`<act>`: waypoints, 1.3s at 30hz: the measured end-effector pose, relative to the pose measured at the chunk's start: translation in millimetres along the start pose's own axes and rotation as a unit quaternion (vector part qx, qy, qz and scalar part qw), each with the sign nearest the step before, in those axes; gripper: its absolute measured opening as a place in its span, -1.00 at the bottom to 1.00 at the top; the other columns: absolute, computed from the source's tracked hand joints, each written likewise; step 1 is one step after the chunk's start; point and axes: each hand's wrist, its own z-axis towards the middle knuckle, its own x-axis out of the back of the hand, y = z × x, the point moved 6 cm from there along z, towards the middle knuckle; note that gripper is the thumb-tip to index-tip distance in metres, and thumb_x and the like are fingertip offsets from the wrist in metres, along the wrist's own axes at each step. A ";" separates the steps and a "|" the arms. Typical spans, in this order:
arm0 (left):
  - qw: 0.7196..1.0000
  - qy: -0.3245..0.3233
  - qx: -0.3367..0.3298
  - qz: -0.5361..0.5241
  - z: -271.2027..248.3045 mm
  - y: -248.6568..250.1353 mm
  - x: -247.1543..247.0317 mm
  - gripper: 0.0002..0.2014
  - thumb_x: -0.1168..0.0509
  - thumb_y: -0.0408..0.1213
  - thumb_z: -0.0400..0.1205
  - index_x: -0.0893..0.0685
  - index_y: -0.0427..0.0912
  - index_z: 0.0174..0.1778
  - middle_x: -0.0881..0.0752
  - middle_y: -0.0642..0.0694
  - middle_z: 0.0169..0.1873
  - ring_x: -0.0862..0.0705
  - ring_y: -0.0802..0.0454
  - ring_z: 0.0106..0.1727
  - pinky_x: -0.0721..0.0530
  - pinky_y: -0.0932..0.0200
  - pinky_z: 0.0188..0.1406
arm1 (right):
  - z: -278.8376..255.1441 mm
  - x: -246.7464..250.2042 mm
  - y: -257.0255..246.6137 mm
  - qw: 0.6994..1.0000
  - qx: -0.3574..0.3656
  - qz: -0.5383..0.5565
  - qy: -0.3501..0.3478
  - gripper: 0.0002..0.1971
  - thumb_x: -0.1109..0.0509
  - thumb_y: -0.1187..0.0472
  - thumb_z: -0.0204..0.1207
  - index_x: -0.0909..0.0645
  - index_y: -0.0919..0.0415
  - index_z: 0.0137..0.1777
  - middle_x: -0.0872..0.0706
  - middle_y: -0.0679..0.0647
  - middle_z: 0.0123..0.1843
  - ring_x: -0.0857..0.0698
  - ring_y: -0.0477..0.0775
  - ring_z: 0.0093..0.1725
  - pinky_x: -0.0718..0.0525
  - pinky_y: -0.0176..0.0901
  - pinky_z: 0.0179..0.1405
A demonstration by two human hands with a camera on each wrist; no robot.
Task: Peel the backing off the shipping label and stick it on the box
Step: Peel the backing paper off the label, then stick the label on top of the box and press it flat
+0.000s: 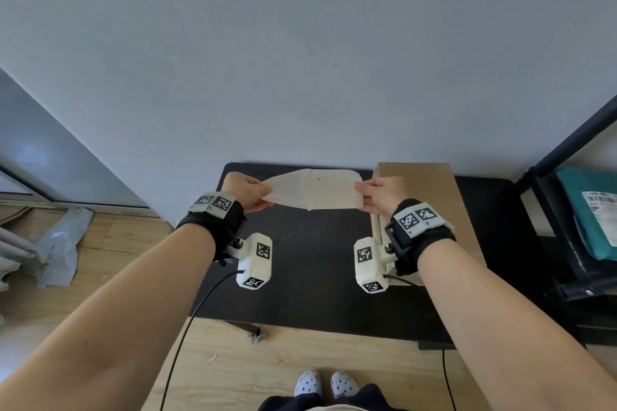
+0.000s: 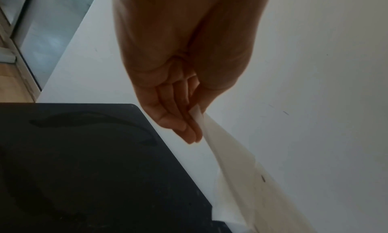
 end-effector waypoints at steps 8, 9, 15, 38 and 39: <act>0.999 0.042 0.008 -0.013 5.9 -6.7 5.5 -0.79 -0.36 -0.46 0.55 -0.59 -0.24 -0.41 -0.71 -0.10 -0.66 -0.67 0.19 -0.73 -0.71 0.32 -0.56 | -1.1 17.3 4.5 0.999 -0.002 0.012 0.030 -0.74 -0.31 0.40 0.57 -0.54 0.52 0.21 -0.66 0.46 0.25 -0.72 0.21 -0.08 -0.77 -0.23 -0.28; 0.999 0.044 0.009 -0.013 6.4 -7.4 6.2 -0.79 -0.36 -0.46 0.55 -0.59 -0.24 -0.41 -0.70 -0.07 -0.71 -0.67 0.20 -0.73 -0.71 0.31 -0.56 | -0.3 20.6 6.4 0.999 -0.004 0.013 0.034 -0.78 -0.31 0.40 0.57 -0.55 0.48 0.17 -0.65 0.46 0.25 -0.71 0.15 -0.17 -0.75 -0.31 -0.40; 0.999 0.048 -0.003 0.012 6.7 -6.3 3.0 -0.80 -0.35 -0.46 0.56 -0.58 -0.24 -0.39 -0.67 -0.20 -0.47 -0.64 0.22 -0.77 -0.69 0.33 -0.60 | 6.2 37.5 12.1 0.998 -0.010 -0.004 0.060 -0.73 -0.35 0.36 0.54 -0.57 0.51 0.19 -0.68 0.43 0.24 -0.71 0.20 0.00 -0.69 -0.06 -0.04; 0.994 -0.061 0.091 -0.005 15.9 -63.9 -48.1 -0.83 -0.23 -0.59 0.59 -0.65 -0.37 0.04 -0.66 -0.39 0.02 -0.75 -0.18 -0.31 -0.71 0.28 -0.66 | 4.9 42.2 11.7 0.993 0.051 0.012 0.103 -0.82 -0.38 0.37 0.52 -0.65 0.34 0.10 -0.69 0.23 0.05 -0.70 0.17 0.03 -0.70 -0.04 0.03; 0.993 -0.067 0.099 -0.001 15.7 -67.2 -52.5 -0.84 -0.22 -0.61 0.58 -0.65 -0.38 0.00 -0.65 -0.39 0.03 -0.73 -0.24 -0.20 -0.72 0.26 -0.65 | 5.2 40.1 13.2 0.993 0.050 0.005 0.102 -0.82 -0.39 0.36 0.51 -0.65 0.33 0.10 -0.69 0.23 0.05 -0.70 0.17 0.03 -0.71 -0.01 0.06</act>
